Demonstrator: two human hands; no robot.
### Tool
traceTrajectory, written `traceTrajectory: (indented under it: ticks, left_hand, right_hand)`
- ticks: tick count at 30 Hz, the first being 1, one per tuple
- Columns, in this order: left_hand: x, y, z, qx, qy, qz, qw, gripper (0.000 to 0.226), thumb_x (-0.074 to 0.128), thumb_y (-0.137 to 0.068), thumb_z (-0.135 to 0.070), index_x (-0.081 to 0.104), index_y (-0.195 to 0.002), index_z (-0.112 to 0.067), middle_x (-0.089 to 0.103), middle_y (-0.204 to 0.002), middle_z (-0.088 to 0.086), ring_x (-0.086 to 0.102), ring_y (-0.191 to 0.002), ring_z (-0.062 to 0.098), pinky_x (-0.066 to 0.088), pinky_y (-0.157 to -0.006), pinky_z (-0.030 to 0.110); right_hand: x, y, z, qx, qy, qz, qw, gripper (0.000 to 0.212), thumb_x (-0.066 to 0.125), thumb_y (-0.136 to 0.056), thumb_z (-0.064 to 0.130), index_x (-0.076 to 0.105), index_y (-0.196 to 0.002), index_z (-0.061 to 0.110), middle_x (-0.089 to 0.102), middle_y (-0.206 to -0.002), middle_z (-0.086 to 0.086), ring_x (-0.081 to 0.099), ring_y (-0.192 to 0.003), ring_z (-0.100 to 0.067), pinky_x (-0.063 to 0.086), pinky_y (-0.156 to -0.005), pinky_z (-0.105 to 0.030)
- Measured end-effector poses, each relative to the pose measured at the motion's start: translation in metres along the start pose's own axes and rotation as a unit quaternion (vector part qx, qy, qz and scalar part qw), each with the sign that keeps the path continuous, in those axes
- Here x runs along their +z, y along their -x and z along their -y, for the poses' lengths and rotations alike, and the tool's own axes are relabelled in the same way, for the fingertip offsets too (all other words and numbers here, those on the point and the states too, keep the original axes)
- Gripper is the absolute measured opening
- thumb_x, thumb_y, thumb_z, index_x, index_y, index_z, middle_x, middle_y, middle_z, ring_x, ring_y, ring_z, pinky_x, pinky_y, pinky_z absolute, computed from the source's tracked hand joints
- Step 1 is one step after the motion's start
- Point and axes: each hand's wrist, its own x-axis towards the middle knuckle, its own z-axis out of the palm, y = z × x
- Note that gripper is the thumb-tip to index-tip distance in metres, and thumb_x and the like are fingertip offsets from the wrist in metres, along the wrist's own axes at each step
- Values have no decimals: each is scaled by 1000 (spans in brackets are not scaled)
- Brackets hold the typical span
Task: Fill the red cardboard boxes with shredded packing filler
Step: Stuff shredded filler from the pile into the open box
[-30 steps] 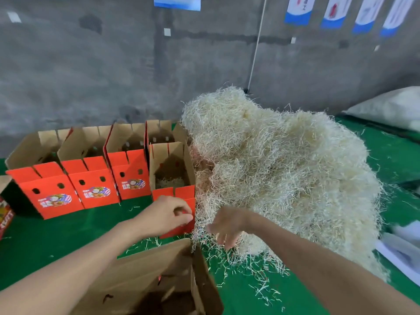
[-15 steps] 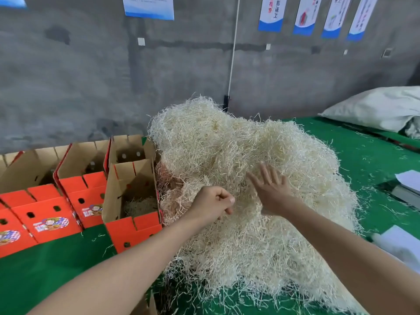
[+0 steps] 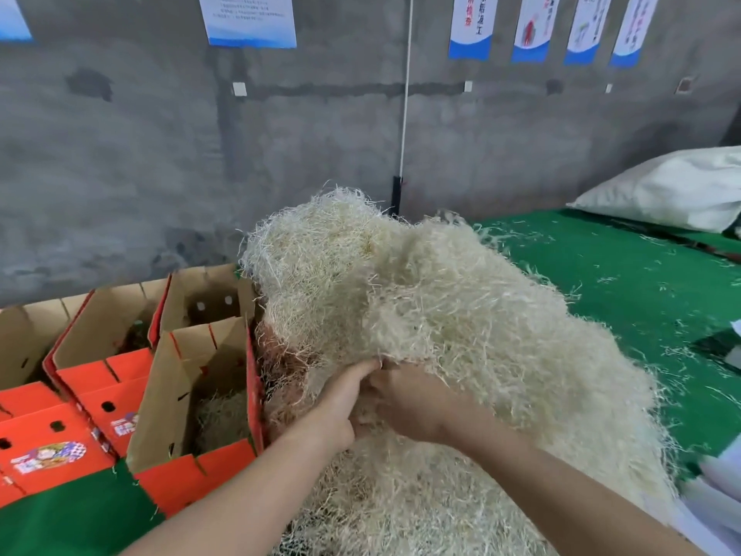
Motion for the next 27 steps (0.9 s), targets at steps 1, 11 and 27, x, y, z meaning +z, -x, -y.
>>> traceTrajectory:
  ticks: [1, 11, 27]
  left_hand:
    - [-2, -7, 5, -10, 23, -4, 1000, 18, 59, -88, -29, 64, -89, -12, 68, -67, 4, 61, -72, 24, 51, -74, 37]
    - [-6, -18, 11, 92, -94, -47, 990, 35, 67, -82, -15, 53, -114, -19, 56, -113, 2, 51, -105, 22, 42, -92, 41]
    - [27, 35, -14, 374, -215, -29, 902, 126, 78, -58, -54, -5, -148, -26, 19, -153, 3, 29, -136, 9, 31, -111, 38]
  right_hand:
    - [-4, 5, 1, 0, 22, -3, 1000, 27, 46, -88, 4, 58, -111, 12, 62, -104, -6, 61, -93, -23, 53, -81, -33]
    - [-54, 6, -88, 213, 120, -22, 969, 71, 60, -79, 13, 29, -141, 28, 24, -148, -5, 31, -133, -36, 33, -105, -55]
    - [-105, -19, 5, 91, -493, -199, 842, 35, 55, -78, -13, 53, -102, 13, 65, -75, 0, 61, -55, -1, 45, -47, -12]
